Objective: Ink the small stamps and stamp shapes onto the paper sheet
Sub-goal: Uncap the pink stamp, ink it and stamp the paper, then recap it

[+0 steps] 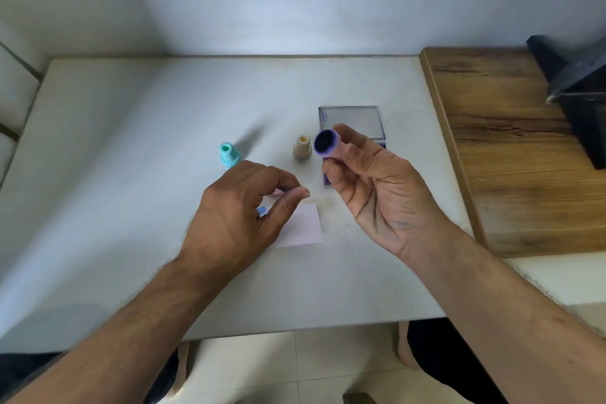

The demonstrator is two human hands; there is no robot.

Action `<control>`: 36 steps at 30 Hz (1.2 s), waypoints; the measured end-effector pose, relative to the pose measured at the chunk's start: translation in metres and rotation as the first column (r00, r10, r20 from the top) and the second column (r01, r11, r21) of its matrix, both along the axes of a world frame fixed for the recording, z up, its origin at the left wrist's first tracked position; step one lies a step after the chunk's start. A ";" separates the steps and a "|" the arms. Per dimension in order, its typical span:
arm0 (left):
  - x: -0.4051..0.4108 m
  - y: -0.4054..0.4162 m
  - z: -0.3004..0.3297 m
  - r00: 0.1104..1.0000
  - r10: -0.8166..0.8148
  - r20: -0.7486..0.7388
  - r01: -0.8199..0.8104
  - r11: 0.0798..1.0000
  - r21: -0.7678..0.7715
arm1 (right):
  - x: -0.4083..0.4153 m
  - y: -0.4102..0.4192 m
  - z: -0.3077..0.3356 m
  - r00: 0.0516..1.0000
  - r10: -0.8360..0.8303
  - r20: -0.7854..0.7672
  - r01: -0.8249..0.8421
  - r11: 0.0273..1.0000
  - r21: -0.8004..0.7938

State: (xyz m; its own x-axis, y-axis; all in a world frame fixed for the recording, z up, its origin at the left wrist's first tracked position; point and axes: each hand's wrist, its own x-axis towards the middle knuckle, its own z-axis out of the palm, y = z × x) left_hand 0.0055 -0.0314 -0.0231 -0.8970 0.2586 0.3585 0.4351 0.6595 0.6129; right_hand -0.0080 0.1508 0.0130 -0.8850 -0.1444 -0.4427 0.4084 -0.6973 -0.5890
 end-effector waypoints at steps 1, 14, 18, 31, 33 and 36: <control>0.000 0.000 0.000 1.000 0.001 0.004 -0.001 1.000 0.000 | -0.002 0.002 -0.003 0.998 -0.004 -0.062 0.016 0.982 0.191; -0.001 -0.001 0.002 0.997 -0.013 0.079 0.014 1.000 -0.015 | -0.005 0.024 -0.030 0.875 0.421 -0.239 0.352 -0.215 0.911; 0.000 0.000 0.002 0.996 -0.020 0.085 0.021 1.000 -0.009 | -0.006 0.021 -0.030 0.903 0.385 -0.190 0.293 -0.228 0.929; 0.001 -0.008 0.001 0.993 -0.005 0.115 0.006 1.000 -0.008 | -0.012 0.025 -0.031 0.957 0.271 -0.102 0.138 -0.116 0.984; 0.001 -0.012 0.001 0.993 -0.044 0.109 0.041 0.999 0.031 | -0.012 0.025 -0.029 0.956 0.272 -0.107 0.147 -0.128 0.981; 0.004 -0.018 0.000 0.991 -0.099 0.091 0.093 0.993 0.069 | -0.010 0.026 -0.028 0.959 0.258 -0.119 0.156 -0.127 0.980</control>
State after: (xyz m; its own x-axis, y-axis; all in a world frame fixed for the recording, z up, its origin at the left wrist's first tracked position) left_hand 0.0095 -0.0490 -0.0228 -0.8996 0.3242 0.2925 0.4329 0.5752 0.6941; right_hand -0.0177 0.1768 -0.0153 -0.9761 0.2142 0.0359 0.1430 0.7583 -0.6361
